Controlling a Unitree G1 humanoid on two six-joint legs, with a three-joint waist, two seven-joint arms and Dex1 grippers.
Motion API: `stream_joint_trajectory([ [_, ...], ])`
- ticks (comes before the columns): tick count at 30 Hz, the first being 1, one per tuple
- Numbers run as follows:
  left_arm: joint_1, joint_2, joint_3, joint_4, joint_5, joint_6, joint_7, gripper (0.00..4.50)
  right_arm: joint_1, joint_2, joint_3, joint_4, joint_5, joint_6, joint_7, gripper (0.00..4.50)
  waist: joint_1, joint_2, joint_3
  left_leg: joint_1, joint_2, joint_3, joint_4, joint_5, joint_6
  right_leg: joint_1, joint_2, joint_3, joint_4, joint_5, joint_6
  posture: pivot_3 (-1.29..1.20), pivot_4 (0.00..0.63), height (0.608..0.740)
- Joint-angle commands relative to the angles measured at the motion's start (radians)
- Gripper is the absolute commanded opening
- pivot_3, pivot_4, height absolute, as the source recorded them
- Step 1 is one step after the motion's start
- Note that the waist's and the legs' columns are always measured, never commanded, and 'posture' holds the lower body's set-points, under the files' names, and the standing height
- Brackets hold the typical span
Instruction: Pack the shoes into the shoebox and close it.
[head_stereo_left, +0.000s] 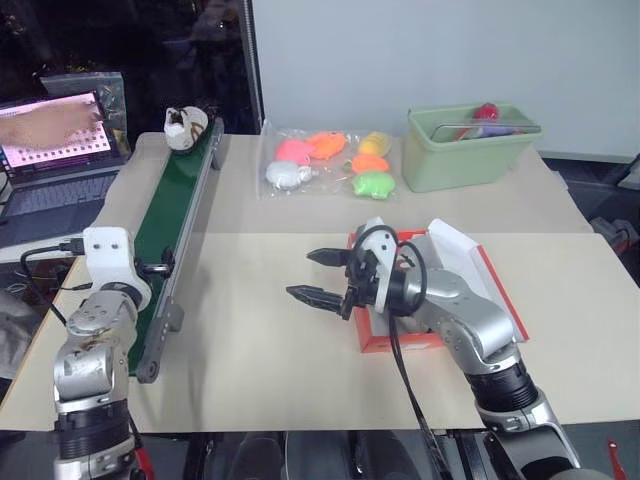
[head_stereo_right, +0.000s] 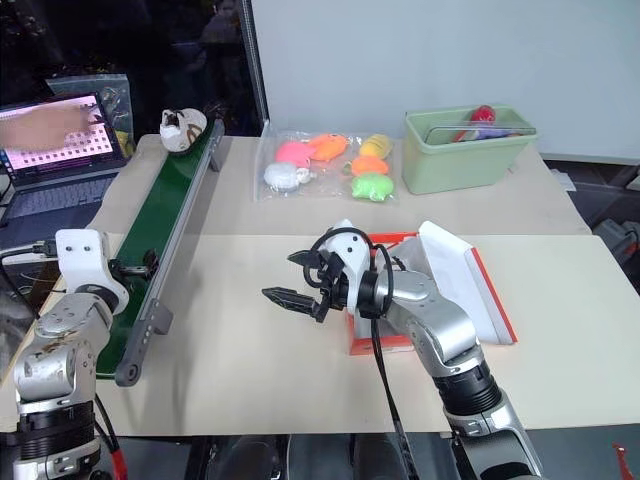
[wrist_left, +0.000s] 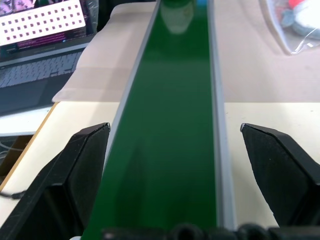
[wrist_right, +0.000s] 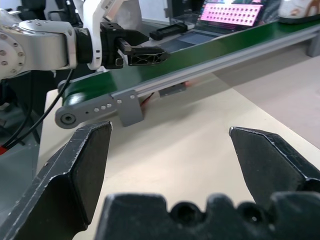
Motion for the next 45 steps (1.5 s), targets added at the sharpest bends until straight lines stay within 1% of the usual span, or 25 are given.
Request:
stream_joint_trajectory([
  [1, -0.008, 0.004, -0.002, -0.003, 0.011, -0.022, 0.002, 4.50, 0.000, 0.009, -0.021, -0.045, 0.004, 0.004, -0.027, 4.45, 0.000, 0.000, 0.000, 0.000, 0.000, 0.000, 0.000, 0.000, 0.000, 0.000, 0.000, 0.000, 0.000, 0.000, 0.000, 0.00, 0.150, 0.729],
  [8, -0.009, -0.002, -0.003, 0.035, 0.017, -0.045, 0.004, 4.50, 0.003, 0.009, -0.022, -0.044, -0.001, 0.009, -0.056, 4.45, 0.001, 0.000, 0.000, 0.000, 0.000, 0.000, 0.000, 0.000, 0.000, 0.000, 0.000, 0.000, 0.000, 0.000, 0.000, 0.00, 0.150, 0.729],
  [18, 0.014, 0.019, 0.020, 0.085, 0.017, -0.081, -0.013, 4.50, 0.006, 0.019, -0.024, -0.045, 0.001, 0.017, -0.092, 4.45, 0.001, 0.000, 0.000, 0.000, 0.000, 0.000, 0.000, 0.000, 0.000, 0.000, 0.000, 0.000, 0.000, 0.000, 0.000, 0.00, 0.150, 0.729],
  [25, 0.062, 0.063, 0.055, 0.159, -0.022, -0.216, -0.136, 4.50, -0.002, 0.030, -0.028, -0.041, -0.003, 0.018, -0.122, 4.45, -0.001, 0.000, 0.000, 0.000, 0.000, 0.000, 0.000, 0.000, 0.000, 0.000, 0.000, 0.000, 0.000, 0.000, 0.000, 0.00, 0.150, 0.729],
  [28, 0.069, 0.096, 0.078, 0.223, -0.030, -0.278, -0.187, 4.50, -0.001, 0.034, -0.033, -0.040, -0.004, 0.019, -0.135, 4.45, -0.004, 0.000, 0.000, 0.000, 0.000, 0.000, 0.000, 0.000, 0.000, 0.000, 0.000, 0.000, 0.000, 0.000, 0.000, 0.00, 0.150, 0.729],
  [33, 0.059, 0.148, 0.117, 0.333, -0.039, -0.364, -0.225, 4.50, 0.003, 0.038, -0.037, -0.039, -0.008, 0.018, -0.154, 4.45, -0.005, 0.000, 0.000, 0.000, 0.000, 0.001, 0.000, 0.000, 0.000, 0.000, 0.000, 0.000, 0.000, 0.000, 0.000, 0.00, 0.150, 0.729],
  [39, 0.042, 0.186, 0.102, 0.385, -0.046, -0.394, -0.261, 4.50, 0.005, 0.048, -0.047, -0.051, -0.001, 0.023, -0.176, 4.45, -0.010, 0.000, 0.000, 0.000, 0.000, 0.001, 0.000, 0.000, 0.000, 0.000, 0.000, 0.000, 0.000, 0.000, 0.000, 0.00, 0.150, 0.729],
  [45, 0.018, 0.179, 0.075, 0.405, -0.042, -0.398, -0.286, 4.50, 0.005, 0.054, -0.058, -0.060, 0.001, 0.029, -0.193, 4.45, -0.014, 0.000, 0.000, 0.000, 0.000, 0.001, 0.000, 0.000, 0.000, 0.000, 0.000, 0.000, 0.000, 0.000, 0.000, 0.00, 0.150, 0.729],
])
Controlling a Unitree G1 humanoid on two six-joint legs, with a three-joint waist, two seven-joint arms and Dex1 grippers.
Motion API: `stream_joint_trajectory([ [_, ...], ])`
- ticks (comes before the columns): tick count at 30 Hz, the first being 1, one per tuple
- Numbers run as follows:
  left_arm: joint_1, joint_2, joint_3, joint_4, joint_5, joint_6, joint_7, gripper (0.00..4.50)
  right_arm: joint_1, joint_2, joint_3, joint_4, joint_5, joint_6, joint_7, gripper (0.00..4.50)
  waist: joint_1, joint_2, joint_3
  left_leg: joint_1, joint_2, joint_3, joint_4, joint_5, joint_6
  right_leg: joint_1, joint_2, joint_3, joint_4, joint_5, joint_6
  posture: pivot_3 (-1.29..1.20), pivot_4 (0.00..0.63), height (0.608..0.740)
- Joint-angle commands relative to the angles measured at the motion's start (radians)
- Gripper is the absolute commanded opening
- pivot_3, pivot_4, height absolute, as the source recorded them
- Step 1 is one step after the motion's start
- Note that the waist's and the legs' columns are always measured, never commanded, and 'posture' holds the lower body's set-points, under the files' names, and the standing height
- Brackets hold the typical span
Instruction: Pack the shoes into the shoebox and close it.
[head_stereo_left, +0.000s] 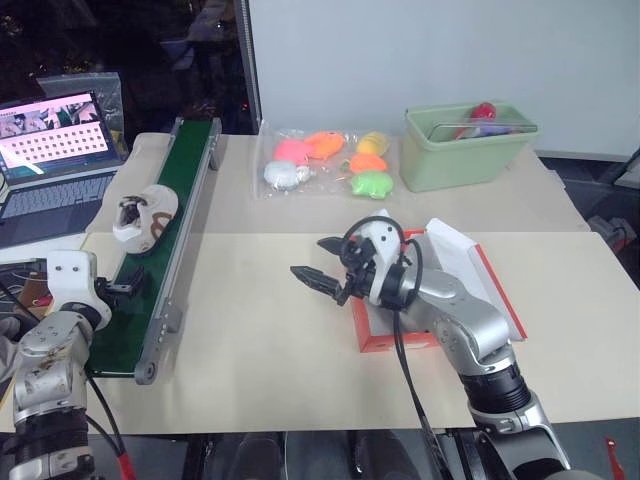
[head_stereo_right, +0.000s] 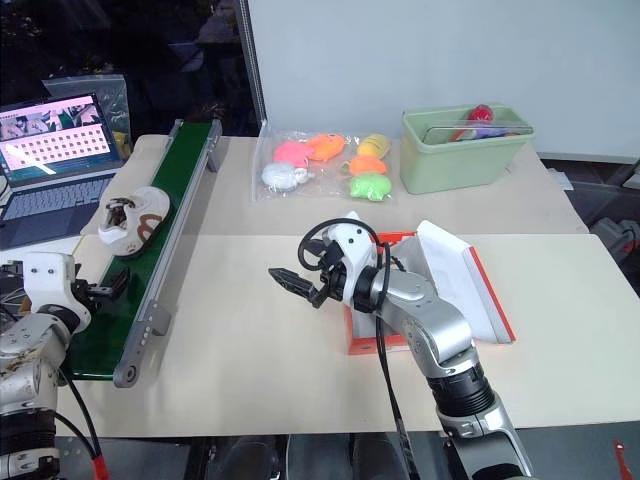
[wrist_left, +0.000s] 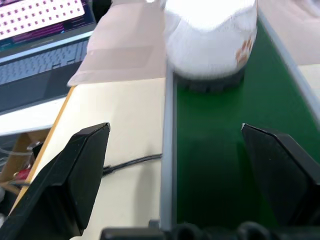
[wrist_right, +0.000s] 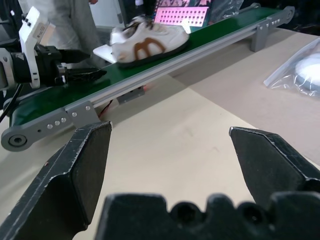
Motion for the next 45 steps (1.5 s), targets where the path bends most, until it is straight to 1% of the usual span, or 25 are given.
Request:
stream_joint_trajectory([
  [1, -0.020, 0.014, -0.009, -0.008, -0.006, -0.019, -0.014, 4.50, -0.001, 0.008, -0.032, -0.049, 0.013, 0.006, -0.012, 4.45, -0.002, 0.000, 0.000, 0.000, 0.000, 0.000, 0.000, 0.000, 0.000, 0.000, 0.000, 0.000, 0.000, 0.000, 0.000, 0.00, 0.150, 0.729],
  [9, -0.029, 0.003, -0.030, -0.030, -0.016, 0.008, -0.014, 4.50, 0.000, 0.010, -0.046, -0.063, 0.017, 0.019, -0.025, 4.45, -0.006, 0.000, 0.000, 0.000, 0.000, 0.000, 0.000, 0.000, 0.000, 0.000, 0.000, 0.000, 0.000, 0.000, 0.000, 0.00, 0.150, 0.729],
  [12, -0.034, 0.001, -0.029, -0.038, -0.022, 0.015, -0.011, 3.75, -0.005, 0.011, -0.050, -0.064, 0.019, 0.023, -0.028, 4.50, 0.000, 0.000, 0.000, 0.000, 0.000, 0.000, 0.000, 0.000, 0.000, 0.000, 0.000, 0.000, 0.000, 0.000, 0.000, 0.00, 0.150, 0.729],
  [13, -0.037, 0.001, -0.032, -0.044, -0.022, 0.024, -0.006, 3.30, -0.008, 0.011, -0.051, -0.062, 0.020, 0.023, -0.028, 4.50, 0.002, 0.000, 0.000, 0.000, 0.000, 0.000, 0.000, 0.000, 0.000, 0.000, 0.000, 0.000, 0.001, 0.000, 0.000, 0.00, 0.150, 0.729],
  [14, -0.041, 0.002, -0.036, -0.048, -0.020, 0.031, 0.001, 3.00, -0.010, 0.011, -0.051, -0.061, 0.021, 0.024, -0.029, 4.50, 0.003, 0.000, 0.000, 0.000, 0.000, 0.000, 0.000, 0.000, 0.000, 0.000, 0.000, 0.000, 0.001, 0.000, 0.000, 0.00, 0.150, 0.729],
  [19, -0.091, -0.026, -0.038, -0.121, -0.003, 0.060, 0.097, 3.00, -0.028, 0.013, -0.052, -0.049, 0.020, 0.025, -0.030, 4.50, 0.001, 0.000, 0.000, 0.001, 0.000, 0.000, 0.000, 0.000, 0.000, 0.000, 0.000, 0.000, 0.001, 0.000, 0.000, 0.00, 0.150, 0.729],
  [21, -0.108, -0.031, -0.058, -0.164, 0.061, 0.007, 0.162, 3.00, -0.037, 0.016, -0.054, -0.043, 0.020, 0.030, -0.035, 4.50, 0.001, -0.001, 0.001, 0.000, 0.000, 0.000, 0.000, 0.000, 0.000, 0.000, 0.000, 0.000, 0.001, 0.000, 0.000, 0.00, 0.150, 0.729],
  [25, -0.140, -0.051, -0.168, -0.326, 0.194, -0.108, 0.230, 3.00, -0.075, 0.064, -0.103, 0.005, 0.051, 0.092, -0.094, 4.50, 0.001, -0.003, 0.001, -0.001, 0.000, 0.000, -0.001, 0.000, 0.000, -0.001, -0.001, 0.000, 0.001, 0.000, 0.000, 0.00, 0.150, 0.729],
  [27, -0.157, -0.078, -0.257, -0.410, 0.235, -0.139, 0.222, 3.00, -0.117, 0.149, -0.206, 0.065, 0.151, 0.195, -0.181, 4.50, 0.004, -0.003, 0.001, -0.001, -0.001, 0.000, -0.001, 0.000, 0.000, -0.001, -0.001, 0.000, 0.001, 0.000, 0.000, 0.00, 0.150, 0.729],
  [29, -0.158, -0.124, -0.334, -0.478, 0.195, -0.111, 0.170, 3.00, -0.167, 0.255, -0.349, 0.131, 0.329, 0.324, -0.283, 4.50, 0.005, -0.003, 0.001, -0.001, -0.001, 0.000, -0.001, 0.000, 0.000, 0.000, -0.002, 0.000, 0.001, 0.000, 0.000, 0.00, 0.150, 0.729],
  [31, -0.142, -0.170, -0.398, -0.550, 0.098, -0.037, 0.091, 3.00, -0.219, 0.341, -0.481, 0.199, 0.509, 0.411, -0.392, 4.50, 0.003, -0.003, 0.001, -0.001, 0.000, 0.000, -0.001, 0.000, 0.000, 0.000, -0.002, 0.000, 0.002, 0.001, 0.000, 0.00, 0.150, 0.729],
  [33, -0.111, -0.200, -0.450, -0.625, -0.005, 0.059, 0.018, 3.00, -0.260, 0.389, -0.573, 0.264, 0.653, 0.457, -0.482, 4.50, -0.005, -0.003, 0.001, -0.002, 0.000, -0.001, -0.002, 0.000, 0.000, 0.000, -0.001, 0.000, 0.004, 0.001, -0.001, 0.00, 0.150, 0.729],
  [34, -0.100, -0.208, -0.461, -0.651, -0.038, 0.094, 0.000, 3.00, -0.274, 0.399, -0.599, 0.287, 0.708, 0.471, -0.520, 4.50, -0.008, -0.003, 0.001, -0.002, 0.000, -0.001, -0.003, 0.000, 0.000, -0.001, -0.001, 0.000, 0.003, 0.001, -0.001, 0.00, 0.150, 0.729],
  [39, -0.074, -0.207, -0.494, -0.713, -0.081, 0.152, -0.043, 3.00, -0.309, 0.404, -0.650, 0.351, 0.898, 0.484, -0.659, 4.50, -0.017, -0.001, 0.001, -0.005, 0.001, 0.000, -0.004, 0.000, 0.000, -0.005, 0.001, 0.000, 0.003, 0.001, -0.001, 0.00, 0.150, 0.729],
  [43, -0.107, -0.209, -0.503, -0.686, -0.070, 0.158, -0.056, 3.00, -0.321, 0.410, -0.606, 0.343, 0.954, 0.471, -0.705, 4.50, -0.020, -0.001, 0.001, -0.005, 0.000, 0.000, -0.004, 0.000, 0.000, -0.003, 0.001, 0.000, 0.002, 0.001, 0.000, 0.00, 0.150, 0.729],
  [45, -0.124, -0.215, -0.502, -0.671, -0.069, 0.153, -0.059, 3.00, -0.315, 0.419, -0.571, 0.324, 0.958, 0.471, -0.713, 4.50, -0.020, -0.001, 0.001, -0.005, 0.000, 0.000, -0.004, 0.000, 0.000, -0.003, 0.001, 0.000, 0.001, 0.000, 0.000, 0.00, 0.150, 0.729],
])
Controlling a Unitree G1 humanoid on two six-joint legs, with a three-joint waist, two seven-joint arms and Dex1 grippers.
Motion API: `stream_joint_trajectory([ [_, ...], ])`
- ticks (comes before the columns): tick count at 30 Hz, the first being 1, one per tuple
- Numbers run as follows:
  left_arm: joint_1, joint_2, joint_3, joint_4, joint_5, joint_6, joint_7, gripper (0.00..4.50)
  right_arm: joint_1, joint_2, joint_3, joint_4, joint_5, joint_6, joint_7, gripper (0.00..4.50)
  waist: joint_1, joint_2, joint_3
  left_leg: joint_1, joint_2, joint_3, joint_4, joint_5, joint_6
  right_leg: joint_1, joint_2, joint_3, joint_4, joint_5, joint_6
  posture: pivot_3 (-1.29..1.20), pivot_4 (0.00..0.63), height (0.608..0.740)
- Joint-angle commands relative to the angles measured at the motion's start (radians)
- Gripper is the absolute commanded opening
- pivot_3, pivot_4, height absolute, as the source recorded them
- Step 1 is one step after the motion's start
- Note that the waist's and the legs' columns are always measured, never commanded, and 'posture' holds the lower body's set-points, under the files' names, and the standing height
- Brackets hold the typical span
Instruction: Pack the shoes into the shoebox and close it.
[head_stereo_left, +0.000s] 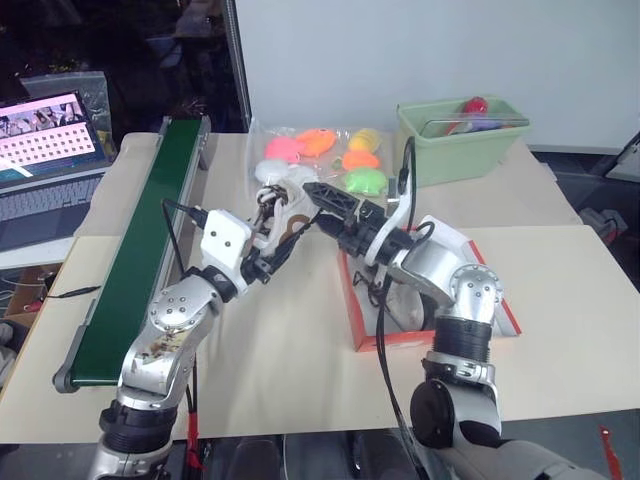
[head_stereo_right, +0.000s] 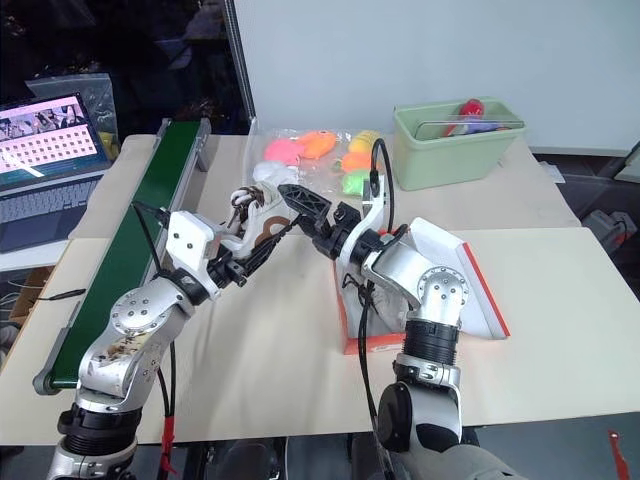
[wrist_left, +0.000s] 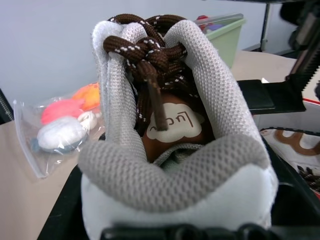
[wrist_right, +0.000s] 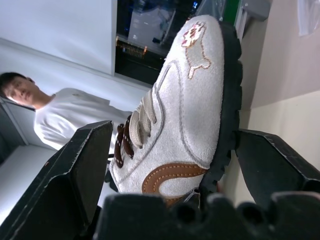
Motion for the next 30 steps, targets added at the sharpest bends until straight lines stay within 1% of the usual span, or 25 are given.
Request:
stream_joint_trajectory([
  [1, -0.042, -0.014, -0.026, -0.020, -0.023, -0.007, -0.035, 3.00, -0.036, 0.043, 0.066, -0.060, 0.052, -0.019, -0.004, 4.50, 0.000, 0.000, 0.000, 0.000, 0.000, 0.000, 0.000, 0.000, 0.000, 0.000, 0.000, 0.000, 0.000, 0.000, 0.000, 0.00, 0.150, 0.729],
  [7, -0.077, -0.025, -0.003, 0.014, -0.022, -0.005, -0.034, 3.00, 0.022, 0.013, 0.162, -0.090, -0.025, -0.004, 0.029, 4.50, 0.001, 0.000, 0.000, 0.000, 0.000, 0.000, 0.000, 0.000, 0.000, 0.000, 0.000, 0.000, 0.000, 0.000, 0.000, 0.00, 0.150, 0.729],
  [10, -0.081, -0.023, 0.009, 0.027, -0.019, -0.009, -0.042, 3.00, 0.042, -0.014, 0.188, -0.092, -0.060, -0.003, 0.053, 4.50, -0.001, 0.000, 0.000, 0.000, 0.000, 0.000, 0.000, 0.000, 0.000, 0.000, 0.000, 0.000, 0.000, 0.000, 0.000, 0.00, 0.150, 0.729],
  [18, -0.084, -0.022, 0.015, 0.032, -0.014, -0.011, -0.056, 3.00, 0.052, -0.059, 0.212, -0.093, -0.079, -0.025, 0.088, 4.50, 0.000, 0.000, 0.000, 0.000, 0.000, 0.000, 0.000, 0.000, 0.000, 0.000, 0.000, 0.000, -0.001, 0.000, 0.000, 0.00, 0.150, 0.729],
  [26, -0.071, -0.033, 0.001, 0.018, -0.012, -0.005, -0.055, 3.00, 0.033, -0.040, 0.185, -0.081, -0.079, -0.090, 0.091, 4.50, 0.000, 0.000, 0.000, 0.000, 0.000, 0.000, 0.000, 0.000, 0.000, 0.000, 0.000, 0.000, -0.001, 0.000, 0.000, 0.00, 0.150, 0.729],
  [27, -0.074, -0.033, 0.004, 0.020, -0.014, -0.004, -0.054, 2.94, 0.031, -0.035, 0.178, -0.077, -0.078, -0.099, 0.082, 4.25, 0.000, 0.000, 0.000, 0.000, 0.000, 0.000, 0.000, 0.000, 0.000, 0.000, 0.000, 0.000, -0.001, 0.000, 0.000, 0.00, 0.150, 0.729],
  [29, -0.078, -0.031, 0.007, 0.023, -0.014, -0.005, -0.054, 2.91, 0.029, -0.031, 0.173, -0.077, -0.080, -0.110, 0.075, 3.88, 0.000, 0.000, 0.000, 0.000, 0.000, 0.000, 0.000, 0.000, 0.000, 0.000, 0.000, 0.000, -0.001, 0.000, 0.000, 0.00, 0.150, 0.729],
  [30, -0.080, -0.031, 0.009, 0.026, -0.014, -0.005, -0.053, 2.91, 0.029, -0.030, 0.173, -0.078, -0.080, -0.113, 0.075, 3.52, 0.001, 0.000, 0.000, 0.000, 0.000, 0.000, 0.000, 0.000, 0.000, 0.000, 0.000, 0.000, -0.001, 0.000, 0.000, 0.00, 0.150, 0.729],
])
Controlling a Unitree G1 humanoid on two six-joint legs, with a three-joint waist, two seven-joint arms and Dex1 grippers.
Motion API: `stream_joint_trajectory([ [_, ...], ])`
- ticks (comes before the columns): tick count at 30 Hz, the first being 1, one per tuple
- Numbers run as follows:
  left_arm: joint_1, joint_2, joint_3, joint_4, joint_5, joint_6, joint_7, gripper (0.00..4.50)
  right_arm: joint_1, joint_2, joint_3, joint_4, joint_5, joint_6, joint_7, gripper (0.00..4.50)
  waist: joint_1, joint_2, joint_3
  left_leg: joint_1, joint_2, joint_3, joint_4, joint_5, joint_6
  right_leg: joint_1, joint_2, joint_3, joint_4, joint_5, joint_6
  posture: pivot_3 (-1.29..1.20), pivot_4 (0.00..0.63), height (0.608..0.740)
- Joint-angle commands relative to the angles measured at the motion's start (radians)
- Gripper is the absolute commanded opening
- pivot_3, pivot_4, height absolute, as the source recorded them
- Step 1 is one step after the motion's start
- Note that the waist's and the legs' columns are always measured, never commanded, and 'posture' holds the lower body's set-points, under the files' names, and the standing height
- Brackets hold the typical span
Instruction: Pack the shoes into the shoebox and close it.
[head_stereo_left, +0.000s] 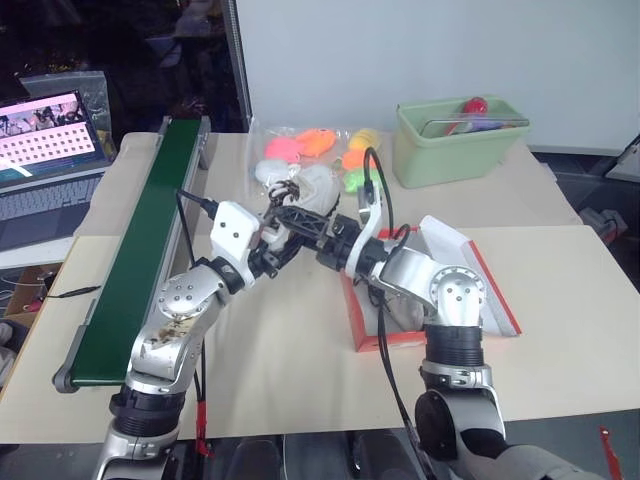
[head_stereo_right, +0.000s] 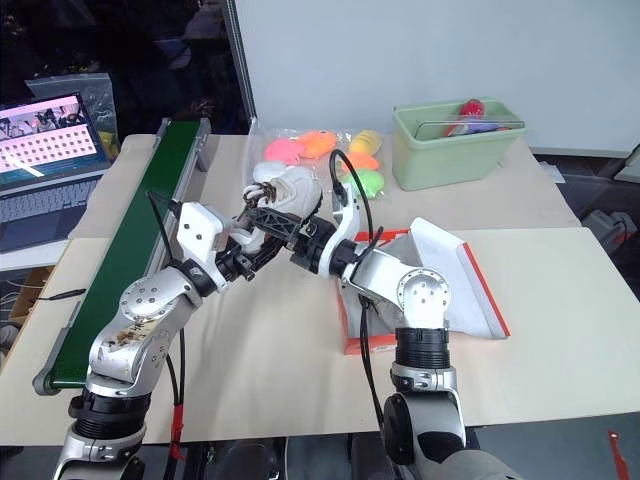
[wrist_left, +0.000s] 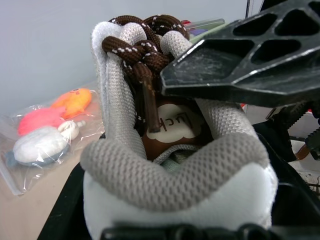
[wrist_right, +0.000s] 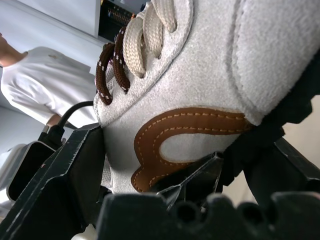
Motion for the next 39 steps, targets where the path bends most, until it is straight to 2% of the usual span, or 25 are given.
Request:
stream_joint_trajectory([
  [1, -0.019, -0.002, 0.010, -0.038, -0.015, -0.007, -0.004, 2.91, -0.030, 0.007, -0.028, -0.027, 0.015, -0.051, 0.005, 3.22, 0.002, 0.000, 0.000, 0.000, 0.000, 0.000, 0.000, 0.000, 0.000, 0.000, 0.000, 0.000, 0.000, 0.000, 0.000, 0.00, 0.150, 0.729],
  [5, -0.020, -0.001, 0.011, -0.037, -0.015, -0.007, -0.003, 2.91, -0.029, 0.011, -0.028, -0.035, 0.017, -0.063, 0.010, 2.05, 0.003, 0.000, 0.000, 0.000, 0.000, 0.000, 0.000, 0.000, 0.000, 0.000, 0.000, 0.000, 0.000, 0.000, 0.000, 0.00, 0.150, 0.729],
  [9, -0.018, 0.000, 0.012, -0.042, -0.017, -0.004, -0.005, 2.91, -0.026, 0.011, -0.023, -0.047, 0.021, -0.066, 0.015, 1.48, 0.003, 0.000, 0.000, 0.000, 0.000, 0.000, 0.000, 0.000, 0.000, 0.000, 0.000, 0.000, 0.000, 0.000, 0.000, 0.00, 0.150, 0.729],
  [16, -0.001, 0.052, -0.020, -0.038, 0.016, -0.004, -0.035, 2.91, -0.034, 0.023, -0.049, -0.048, 0.047, -0.090, -0.001, 1.44, 0.004, 0.000, 0.000, 0.000, 0.000, 0.000, 0.000, 0.000, 0.000, 0.000, 0.000, 0.000, 0.000, 0.000, 0.000, 0.00, 0.150, 0.729],
  [20, 0.012, 0.068, -0.025, -0.054, 0.002, 0.003, -0.056, 4.10, -0.040, 0.030, -0.071, -0.044, 0.059, -0.112, -0.019, 1.43, 0.010, 0.000, 0.000, 0.000, 0.000, 0.000, 0.000, 0.000, 0.000, 0.000, 0.000, 0.000, 0.000, 0.000, 0.000, 0.00, 0.150, 0.729],
  [30, 0.088, 0.083, 0.003, -0.111, -0.010, 0.031, -0.047, 4.10, -0.038, 0.034, -0.111, -0.048, 0.015, -0.214, -0.070, 1.43, 0.011, 0.000, 0.000, 0.000, 0.000, 0.000, 0.000, 0.000, 0.000, 0.000, 0.000, 0.000, -0.001, 0.000, 0.000, 0.00, 0.150, 0.729],
  [32, 0.099, 0.082, 0.011, -0.110, -0.001, 0.030, -0.039, 4.10, -0.051, -0.005, -0.112, -0.035, -0.032, -0.241, -0.072, 1.43, 0.011, 0.000, 0.000, 0.000, 0.000, 0.000, 0.000, 0.000, 0.000, 0.000, 0.000, 0.000, -0.002, 0.000, 0.000, 0.00, 0.150, 0.729],
  [34, 0.106, 0.081, 0.011, -0.104, 0.007, 0.030, -0.033, 4.10, -0.069, -0.100, -0.076, -0.037, -0.115, -0.224, -0.032, 1.43, 0.012, 0.000, 0.000, 0.000, 0.000, 0.000, 0.000, 0.000, 0.000, 0.000, 0.000, 0.000, -0.004, 0.000, 0.000, 0.00, 0.150, 0.729],
  [39, 0.118, 0.073, 0.002, -0.087, 0.021, 0.018, -0.019, 4.10, -0.165, -0.479, 0.027, -0.054, -0.191, 0.026, 0.119, 1.43, 0.019, 0.001, 0.001, -0.001, -0.001, 0.001, 0.000, 0.000, 0.000, 0.000, -0.001, 0.000, -0.004, 0.000, 0.000, 0.00, 0.150, 0.729],
])
